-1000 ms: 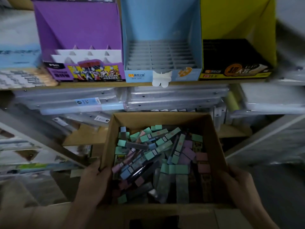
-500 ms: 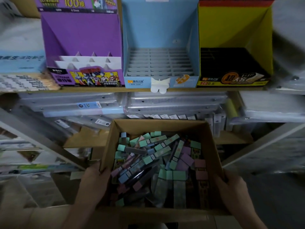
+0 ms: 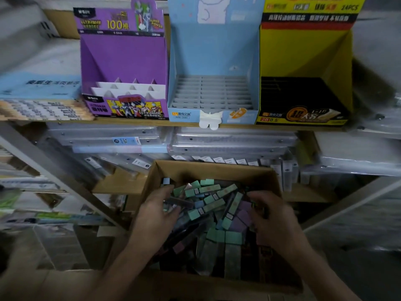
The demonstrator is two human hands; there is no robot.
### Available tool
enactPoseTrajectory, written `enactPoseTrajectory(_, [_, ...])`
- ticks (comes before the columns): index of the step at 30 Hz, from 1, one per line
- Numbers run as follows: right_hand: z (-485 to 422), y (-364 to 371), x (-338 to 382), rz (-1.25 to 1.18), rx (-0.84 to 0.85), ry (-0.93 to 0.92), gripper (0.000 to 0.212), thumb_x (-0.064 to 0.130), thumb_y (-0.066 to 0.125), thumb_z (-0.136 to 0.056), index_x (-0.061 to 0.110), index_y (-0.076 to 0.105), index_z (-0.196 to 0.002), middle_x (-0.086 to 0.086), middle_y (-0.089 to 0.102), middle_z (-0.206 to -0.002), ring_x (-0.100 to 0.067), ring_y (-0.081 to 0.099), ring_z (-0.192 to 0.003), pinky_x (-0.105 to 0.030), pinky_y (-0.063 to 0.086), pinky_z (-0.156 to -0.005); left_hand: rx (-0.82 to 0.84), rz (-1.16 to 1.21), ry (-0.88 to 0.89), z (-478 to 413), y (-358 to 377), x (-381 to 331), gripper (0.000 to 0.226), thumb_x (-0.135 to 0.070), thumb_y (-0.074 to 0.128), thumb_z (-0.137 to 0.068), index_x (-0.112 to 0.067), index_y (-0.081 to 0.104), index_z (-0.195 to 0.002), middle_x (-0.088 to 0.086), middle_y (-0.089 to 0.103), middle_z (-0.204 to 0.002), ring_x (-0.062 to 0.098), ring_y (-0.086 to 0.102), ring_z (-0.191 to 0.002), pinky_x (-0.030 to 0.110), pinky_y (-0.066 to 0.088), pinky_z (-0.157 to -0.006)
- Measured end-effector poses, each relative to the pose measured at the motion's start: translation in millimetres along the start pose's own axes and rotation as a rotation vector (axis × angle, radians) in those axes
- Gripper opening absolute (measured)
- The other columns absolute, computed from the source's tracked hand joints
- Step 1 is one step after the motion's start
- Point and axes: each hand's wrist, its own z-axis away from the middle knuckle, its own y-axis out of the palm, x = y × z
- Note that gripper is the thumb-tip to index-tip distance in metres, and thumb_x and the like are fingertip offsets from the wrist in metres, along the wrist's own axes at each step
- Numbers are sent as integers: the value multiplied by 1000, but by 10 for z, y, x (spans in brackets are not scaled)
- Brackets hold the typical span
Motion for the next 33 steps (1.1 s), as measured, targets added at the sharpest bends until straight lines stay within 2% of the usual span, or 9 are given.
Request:
enactPoseTrajectory(3, [-323,225,-11,39,212,-83,34,9,70,-89,15,68,-122,1,65,-123,-13,59,-116,-27,48,-100,93,17,31,-121,204,-47,45,-18,75,-90,-31,62,-131,-24,57,-109,-30,47,-92,-8,32,-73])
enactPoseTrajectory(6, [-554,370,-32,46,300,-156,39,19,72,-88,23,64,-126,7,61,-127,-7,52,-120,-29,45,-104,159,-49,27,-215,338,-10,56,-21,74,-90,-29,56,-142,-6,59,-125,-9,53,-103,-2,35,-84])
enactPoseTrajectory(10, [-820,534,-95,99,439,-253,48,31,76,-83,29,60,-129,6,56,-131,-13,46,-127,-30,41,-107,201,-99,-24,-289,440,20,69,-20,76,-87,-28,48,-149,2,52,-143,20,46,-133,33,38,-114])
enactPoseTrajectory(15, [-1025,728,-138,240,544,-349,62,42,78,-74,29,56,-131,3,49,-134,-21,40,-127,-42,38,-108,147,-220,-70,-282,488,110,61,-27,65,-91,-40,46,-147,2,46,-144,26,33,-128,28,27,-108])
enactPoseTrajectory(18, [-1079,827,-163,307,595,-311,82,43,79,-74,30,42,-146,4,38,-148,-22,30,-135,-43,30,-115,176,-285,-59,-275,487,196,59,-23,56,-95,-39,41,-150,3,45,-148,28,36,-132,31,25,-111])
enactPoseTrajectory(21, [-1110,869,-186,312,586,-256,85,45,76,-74,30,39,-149,6,36,-148,-23,29,-134,-44,29,-113,236,-398,49,-315,464,249,68,-20,54,-96,-43,30,-156,-4,46,-150,24,40,-134,31,28,-113])
enactPoseTrajectory(24, [-1119,880,-172,325,535,-257,75,43,76,-74,30,48,-142,3,43,-139,-23,34,-127,-40,31,-105,221,-377,92,-407,428,277,69,-17,61,-90,-41,40,-151,-3,52,-145,27,43,-126,32,32,-110])
enactPoseTrajectory(29, [-1118,897,-94,417,503,-191,80,43,84,-72,25,51,-142,-3,44,-136,-27,37,-126,-36,34,-104,175,-257,81,-536,465,369,46,-7,55,-96,-28,59,-136,5,62,-132,29,47,-121,37,39,-105])
enactPoseTrajectory(33, [-1029,914,-51,385,461,-128,74,41,84,-73,23,55,-138,-3,44,-136,-25,36,-130,-41,36,-109,170,-78,126,-574,498,419,28,-23,58,-102,-25,71,-127,13,68,-115,34,56,-116,43,45,-102])
